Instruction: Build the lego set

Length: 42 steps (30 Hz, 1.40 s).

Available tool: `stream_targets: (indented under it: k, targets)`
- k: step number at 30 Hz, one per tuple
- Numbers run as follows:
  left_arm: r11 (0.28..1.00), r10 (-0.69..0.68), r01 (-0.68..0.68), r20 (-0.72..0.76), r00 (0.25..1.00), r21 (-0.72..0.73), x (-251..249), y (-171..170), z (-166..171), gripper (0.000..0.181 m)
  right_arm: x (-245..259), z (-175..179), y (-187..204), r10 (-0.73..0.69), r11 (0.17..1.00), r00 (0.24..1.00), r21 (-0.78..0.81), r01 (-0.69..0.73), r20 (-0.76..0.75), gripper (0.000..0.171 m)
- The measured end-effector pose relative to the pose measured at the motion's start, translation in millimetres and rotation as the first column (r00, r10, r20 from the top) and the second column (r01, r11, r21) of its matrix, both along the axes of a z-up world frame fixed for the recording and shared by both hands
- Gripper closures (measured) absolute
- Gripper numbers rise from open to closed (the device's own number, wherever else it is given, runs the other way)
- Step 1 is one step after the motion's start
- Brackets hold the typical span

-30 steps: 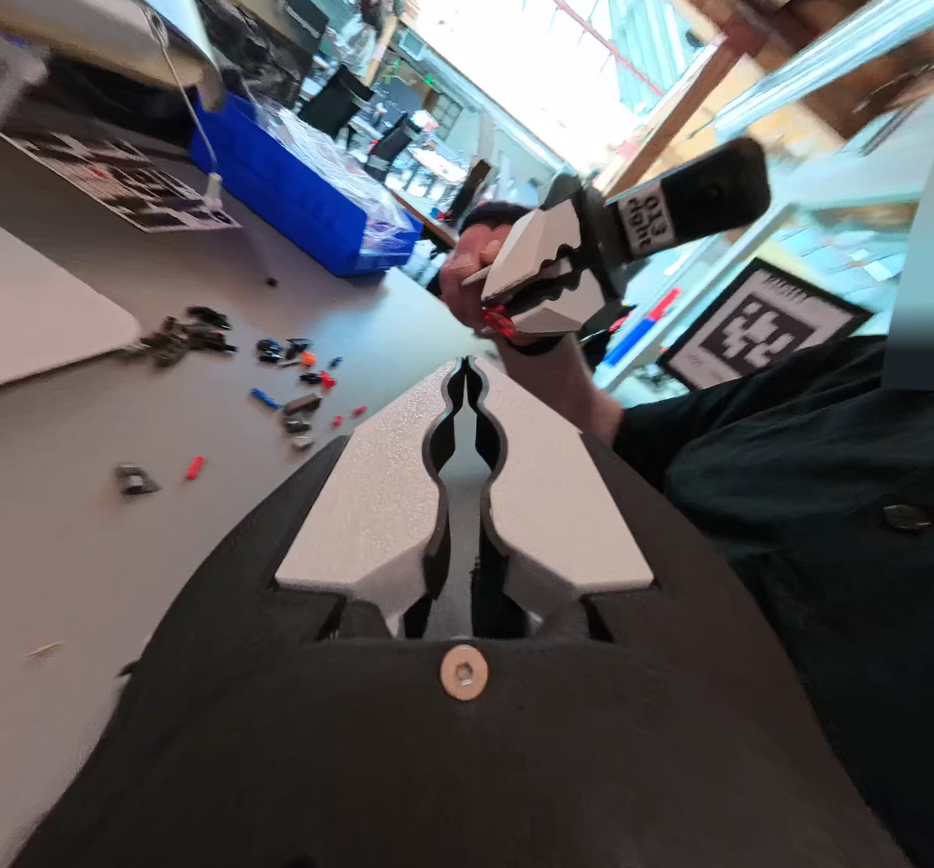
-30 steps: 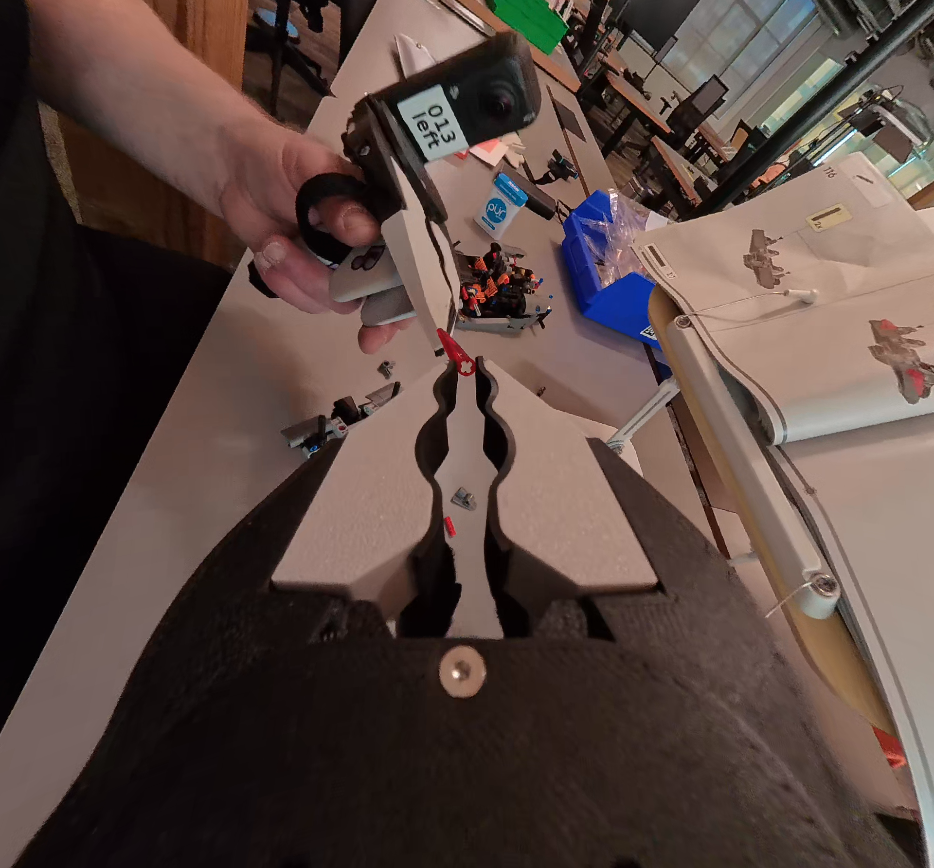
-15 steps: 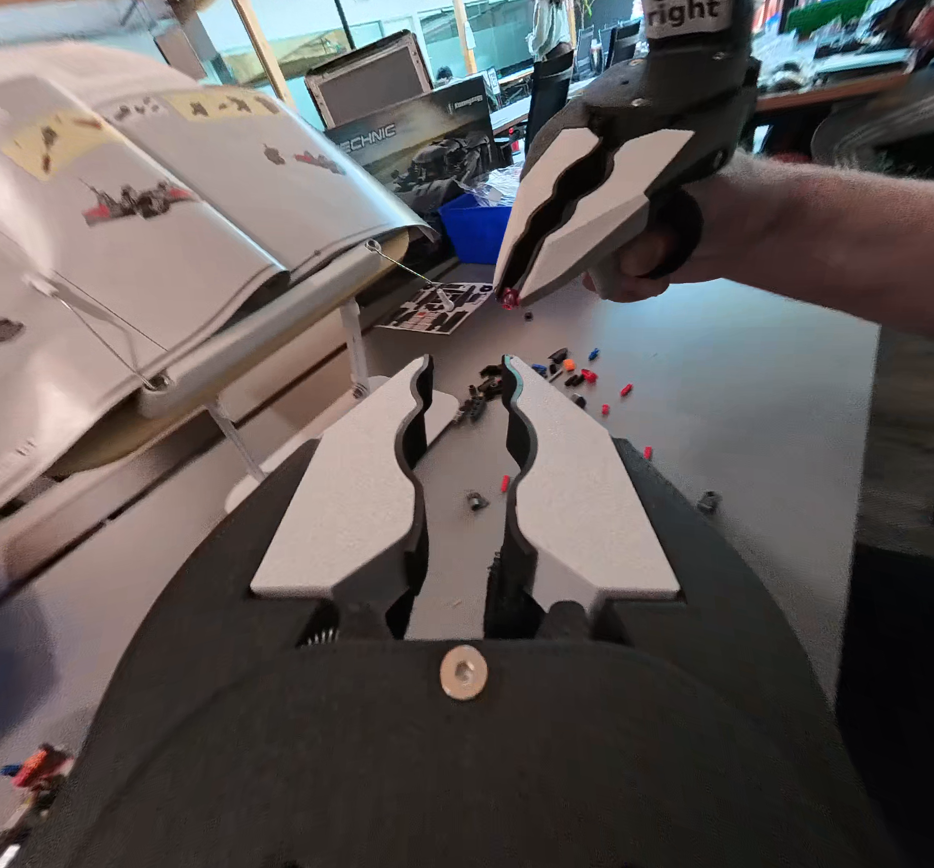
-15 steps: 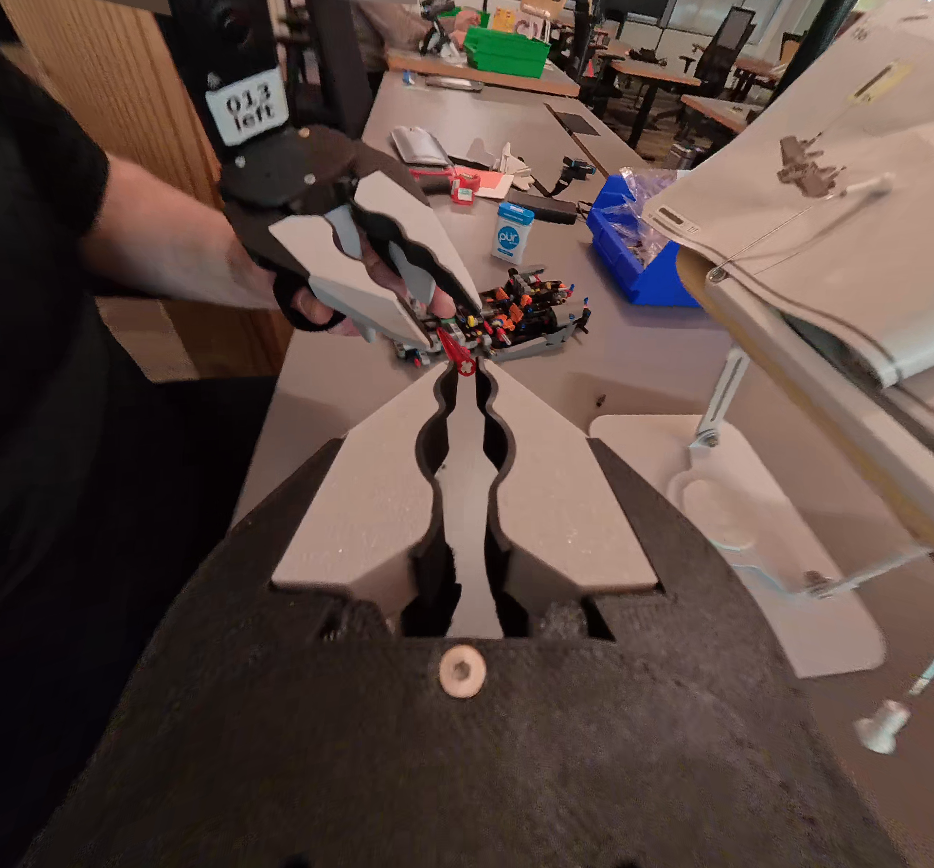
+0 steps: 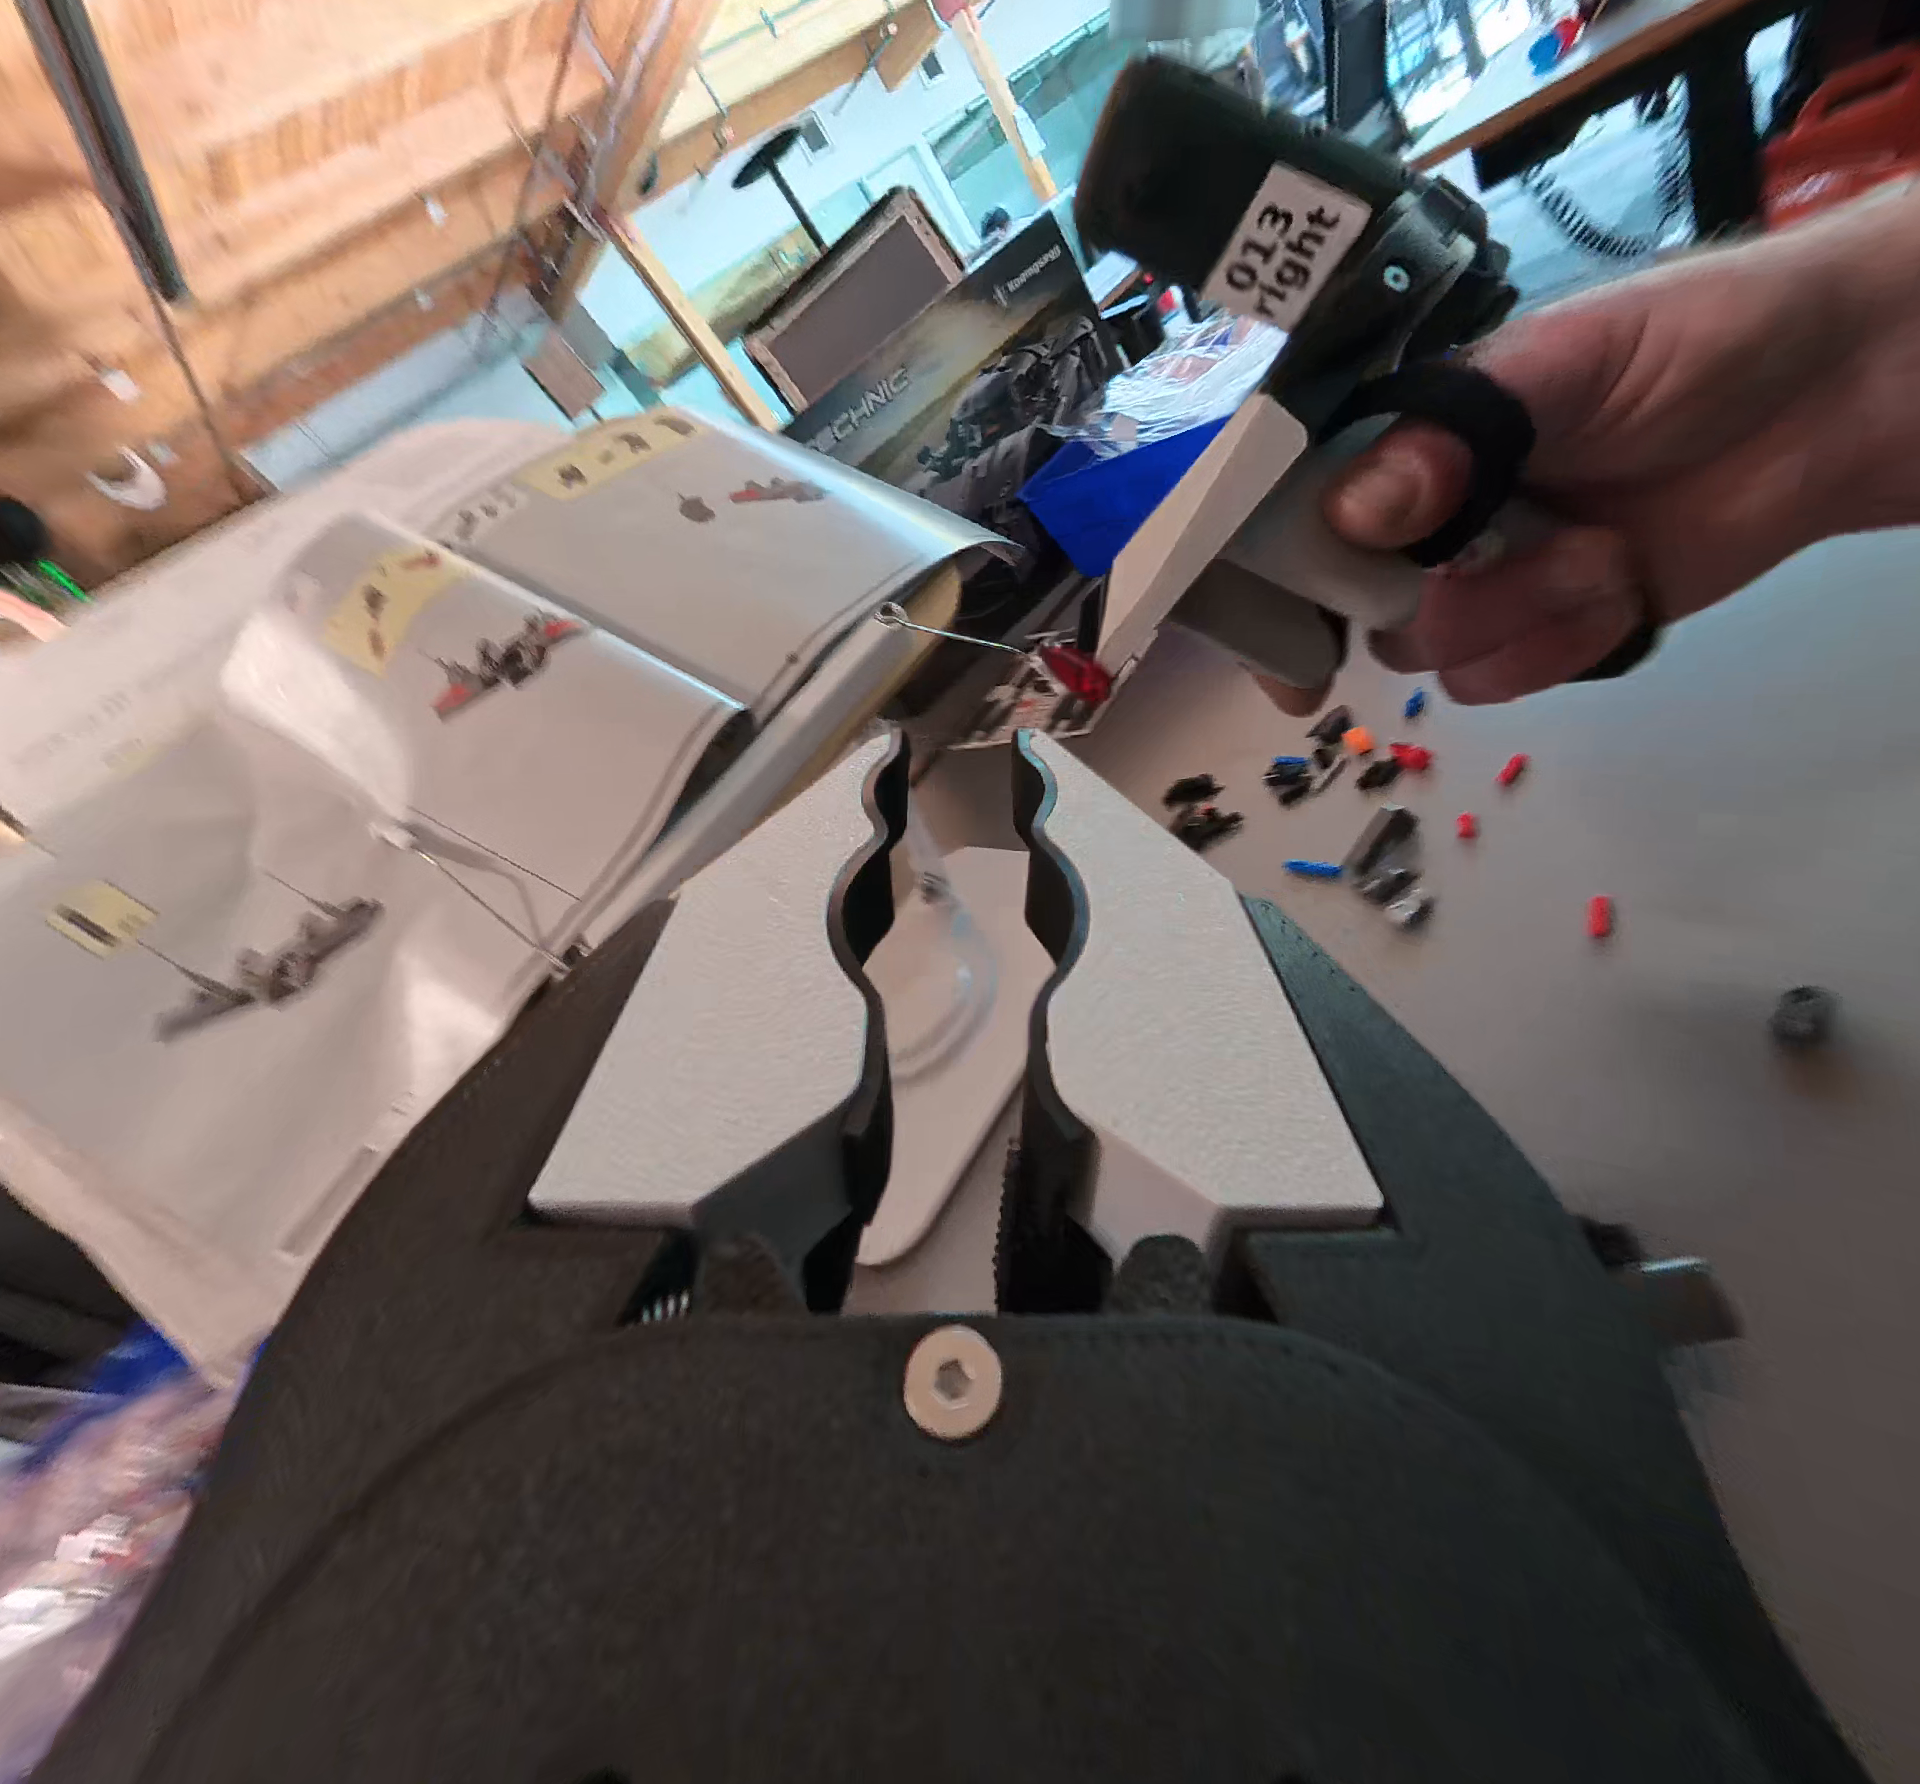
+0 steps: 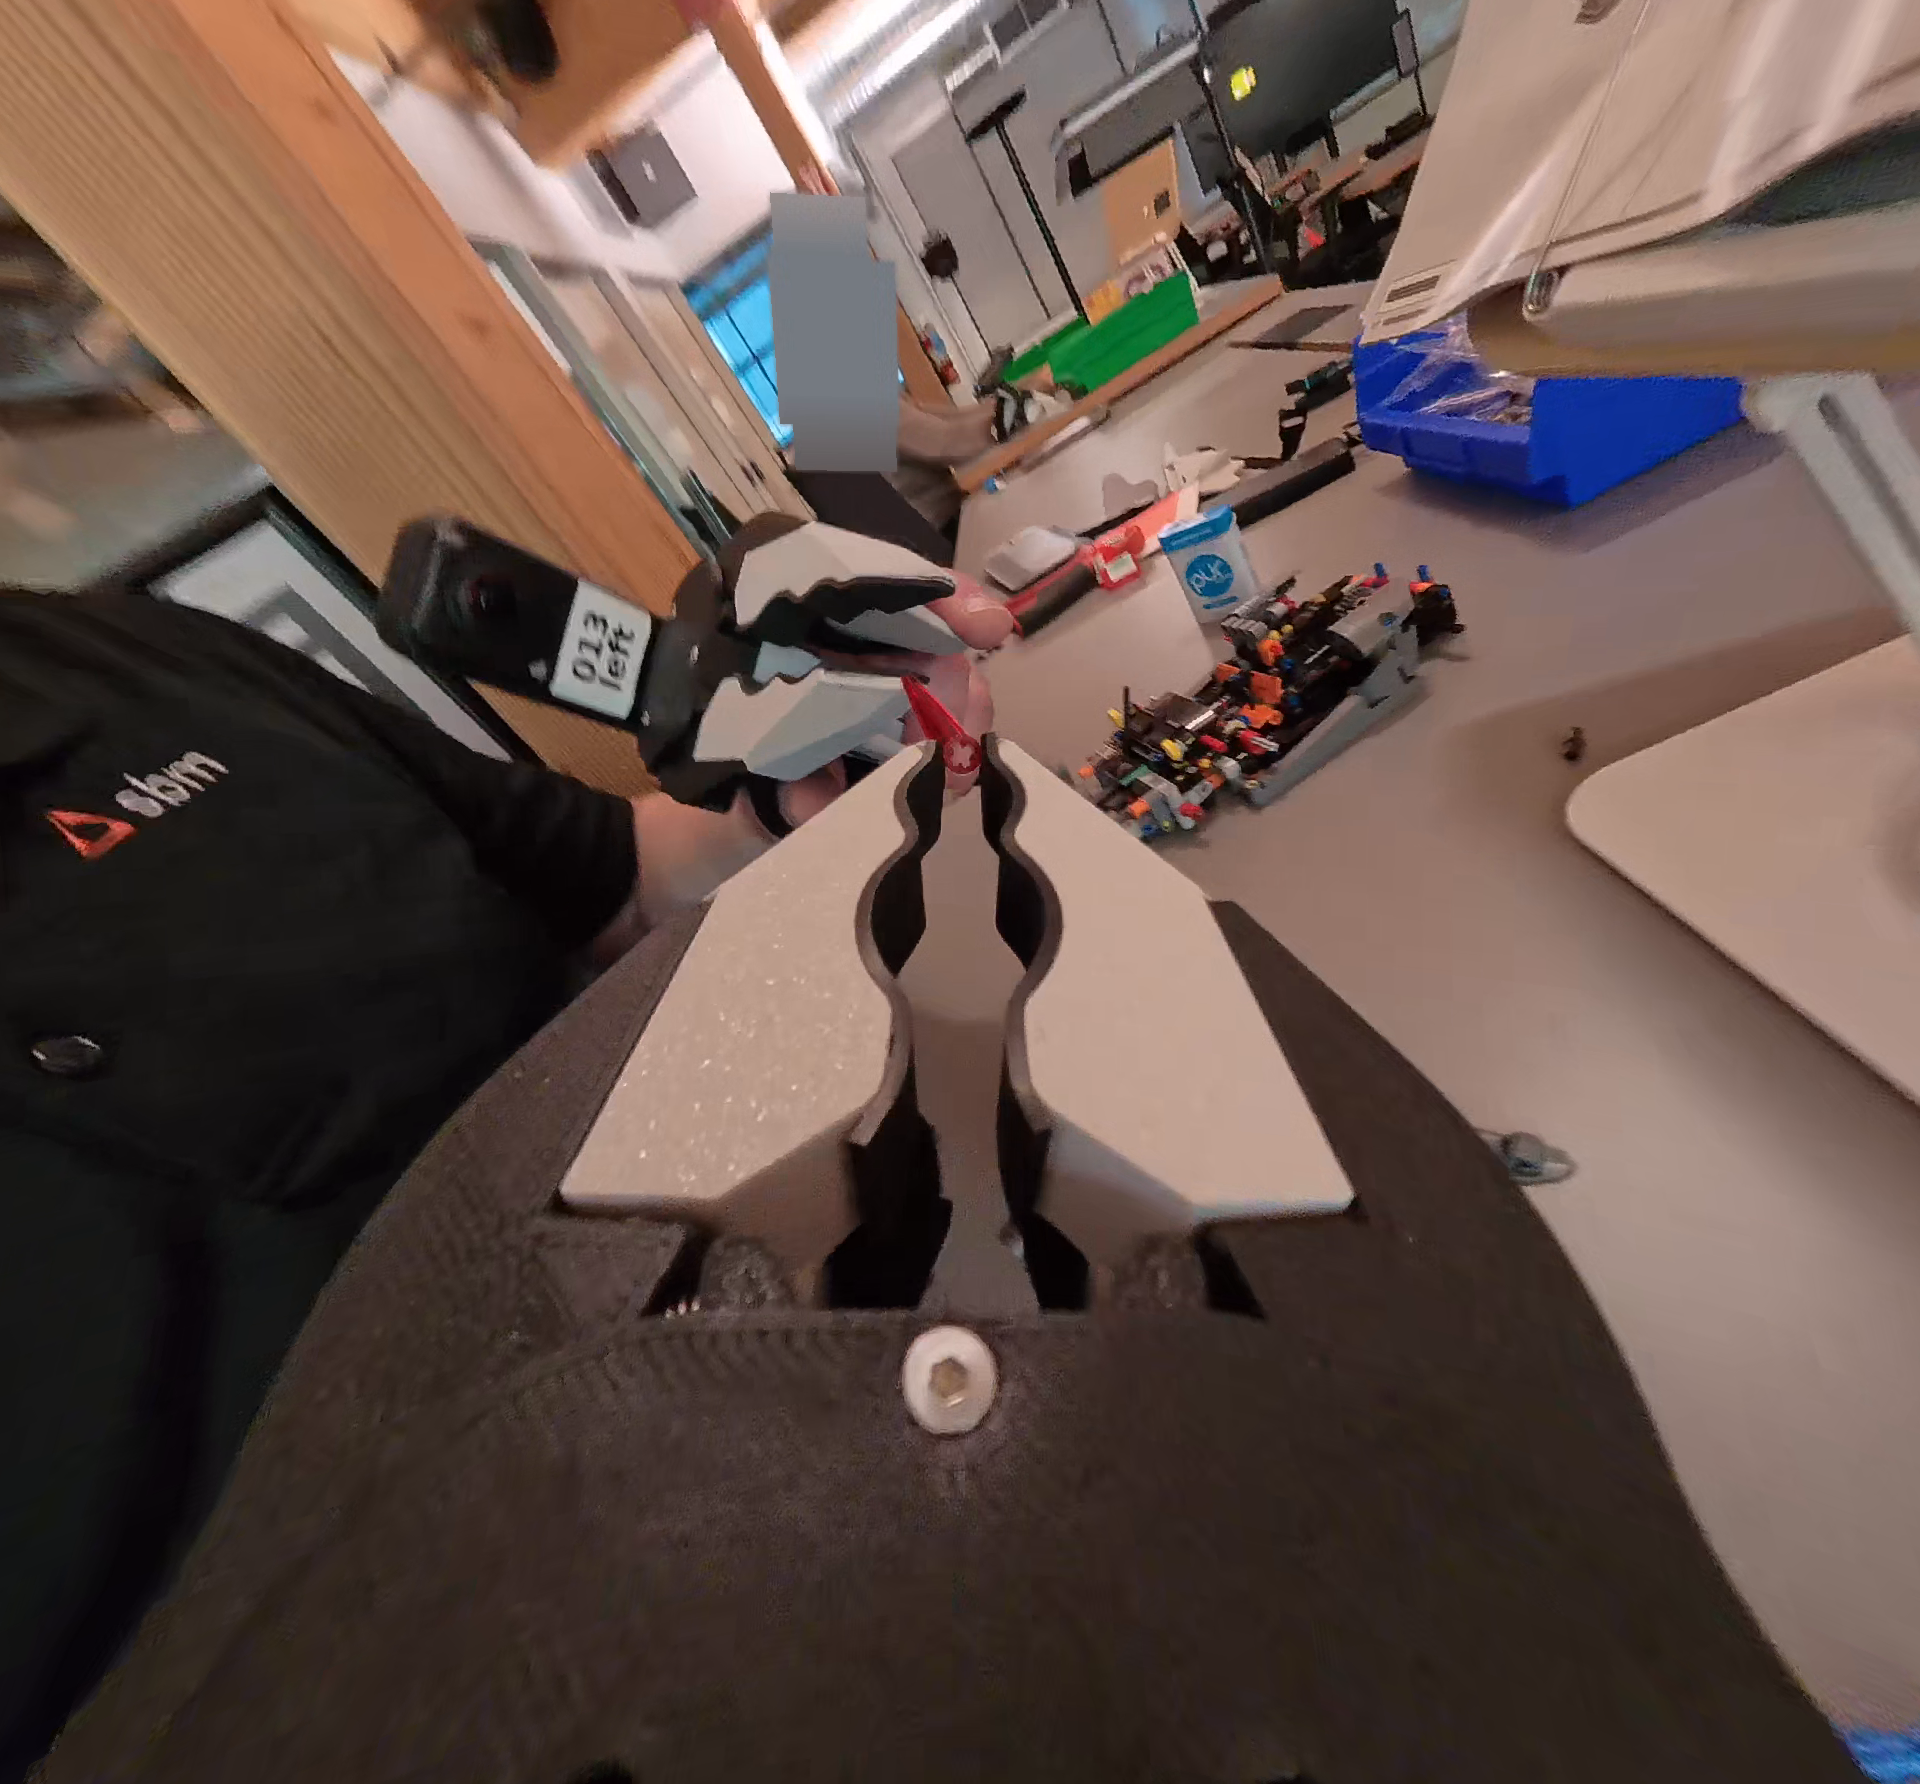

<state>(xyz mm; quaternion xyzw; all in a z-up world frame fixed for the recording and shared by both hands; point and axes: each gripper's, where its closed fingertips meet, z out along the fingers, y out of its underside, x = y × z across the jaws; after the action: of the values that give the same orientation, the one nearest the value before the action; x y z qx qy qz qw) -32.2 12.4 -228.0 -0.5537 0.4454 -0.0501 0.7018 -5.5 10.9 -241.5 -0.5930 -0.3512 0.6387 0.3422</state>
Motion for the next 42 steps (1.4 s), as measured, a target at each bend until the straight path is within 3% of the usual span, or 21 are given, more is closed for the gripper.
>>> stream_targets:
  k: [6,9,11,16,23,34,42]
  targets:
    - [0.978,0.047,-0.02,-0.128,0.991,0.208,5.3,-2.5,3.5,0.159,1.3,-3.0,4.7,-0.024,0.979,0.989,-0.204,-0.006,-0.143,0.167]
    - [0.969,0.047,-0.003,-0.173,0.984,0.245,10.6,-3.3,-0.3,0.159,0.1,-3.1,6.6,-0.035,0.97,0.983,-0.244,-0.011,-0.182,0.168]
    - [0.982,0.029,-0.002,-0.139,0.99,0.191,11.0,-0.3,-1.3,0.163,-2.0,-4.7,5.8,-0.045,0.978,0.985,-0.208,0.01,-0.166,0.167]
    - [0.985,-0.1,0.105,0.045,0.994,-0.135,15.2,4.0,-9.3,0.168,-7.5,-5.6,1.7,-0.034,0.983,0.987,-0.183,0.005,-0.155,0.167]
    - [0.922,-0.179,0.232,0.19,0.965,-0.309,18.6,0.1,-14.2,0.174,-8.7,-8.9,-0.4,-0.039,0.988,0.99,-0.152,0.018,-0.135,0.167]
    - [0.885,-0.242,0.327,0.273,0.931,-0.332,20.6,-7.1,-14.3,0.173,-8.2,-7.3,-2.9,-0.075,0.996,0.992,-0.062,0.069,-0.104,0.167]
    - [0.87,-0.253,0.359,0.319,0.913,-0.338,18.9,-6.9,-12.3,0.173,-5.9,-2.4,-1.3,-0.227,0.929,0.974,0.303,0.211,0.016,0.167]
